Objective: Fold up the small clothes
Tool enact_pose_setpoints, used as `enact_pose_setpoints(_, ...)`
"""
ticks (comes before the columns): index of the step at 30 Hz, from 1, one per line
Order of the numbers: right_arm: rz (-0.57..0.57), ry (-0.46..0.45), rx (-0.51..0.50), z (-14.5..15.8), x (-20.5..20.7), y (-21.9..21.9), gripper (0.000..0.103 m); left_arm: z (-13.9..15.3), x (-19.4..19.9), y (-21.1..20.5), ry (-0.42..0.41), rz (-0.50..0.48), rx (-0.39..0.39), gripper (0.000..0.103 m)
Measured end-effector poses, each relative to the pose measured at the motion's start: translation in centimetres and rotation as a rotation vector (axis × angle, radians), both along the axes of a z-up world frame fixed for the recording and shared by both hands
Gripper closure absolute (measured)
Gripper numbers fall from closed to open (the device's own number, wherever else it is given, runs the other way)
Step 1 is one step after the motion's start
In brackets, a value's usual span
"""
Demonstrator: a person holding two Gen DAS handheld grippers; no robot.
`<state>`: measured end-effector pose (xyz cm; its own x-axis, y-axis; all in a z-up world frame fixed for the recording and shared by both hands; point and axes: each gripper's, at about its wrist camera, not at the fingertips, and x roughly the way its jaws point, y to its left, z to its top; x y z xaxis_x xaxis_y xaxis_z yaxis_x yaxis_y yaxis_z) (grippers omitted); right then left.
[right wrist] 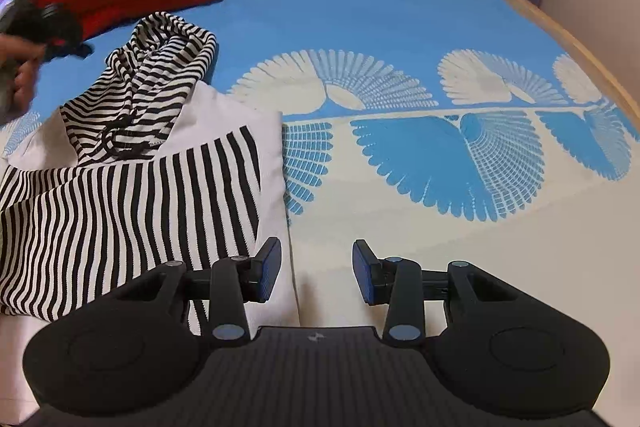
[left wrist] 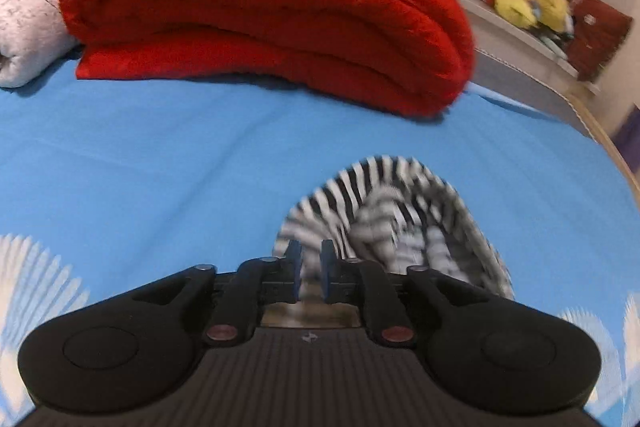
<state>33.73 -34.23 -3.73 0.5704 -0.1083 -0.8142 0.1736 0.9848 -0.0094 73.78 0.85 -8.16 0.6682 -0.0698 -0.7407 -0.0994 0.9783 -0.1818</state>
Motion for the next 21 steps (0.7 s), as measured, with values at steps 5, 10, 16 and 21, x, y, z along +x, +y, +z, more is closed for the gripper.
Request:
enact_pose_setpoints(5,0.0,0.016,-0.01,-0.7,0.1,0.1,0.062,-2.6,5.7,-0.2,0.068,0.03,-0.031,0.046)
enact_pose_setpoints(10,-0.012,0.014,-0.015,-0.8,0.4,0.1,0.062,-5.0,7.6,-1.5,0.11,-0.048,0.039,0.088)
enact_pose_setpoints(16,-0.032,0.012,-0.006,-0.6,0.6,0.2,0.062,-1.4,3.9,-1.7,0.073,-0.179,0.046,0.101)
enact_pose_setpoints(21,-0.051,-0.044,0.012,1.2,0.2,0.8,0.062,6.9,-9.7,-3.2,-0.121,-0.495,0.093,0.101)
